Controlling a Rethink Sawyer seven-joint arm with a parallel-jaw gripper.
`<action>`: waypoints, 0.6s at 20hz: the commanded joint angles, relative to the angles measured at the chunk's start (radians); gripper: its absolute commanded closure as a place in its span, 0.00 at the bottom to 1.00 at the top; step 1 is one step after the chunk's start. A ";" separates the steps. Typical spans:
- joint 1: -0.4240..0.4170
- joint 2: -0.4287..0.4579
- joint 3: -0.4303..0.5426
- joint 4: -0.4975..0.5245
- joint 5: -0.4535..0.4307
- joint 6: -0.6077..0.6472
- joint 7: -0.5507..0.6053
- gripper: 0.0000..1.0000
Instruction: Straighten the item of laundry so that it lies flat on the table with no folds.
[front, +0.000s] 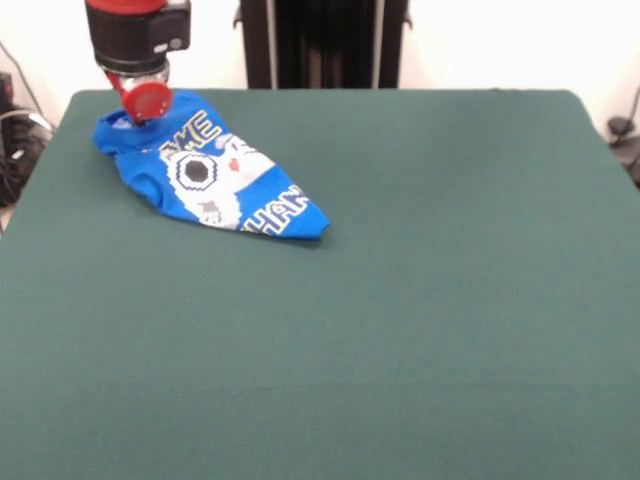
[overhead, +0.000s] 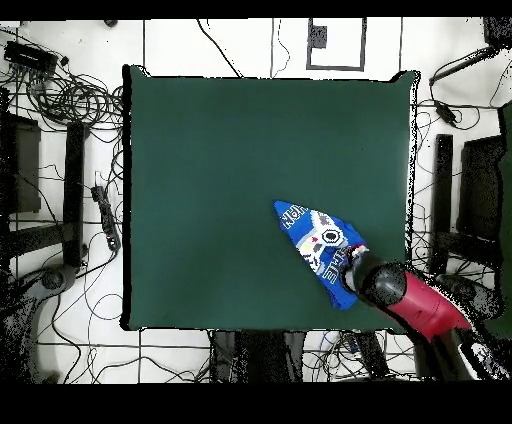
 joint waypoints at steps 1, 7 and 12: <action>-0.251 -0.063 0.286 0.043 -0.308 0.077 -0.456 1.00; -0.287 -0.035 0.357 -0.009 -0.406 0.129 -0.374 1.00; -0.196 0.012 0.365 -0.046 -0.411 0.159 -0.214 1.00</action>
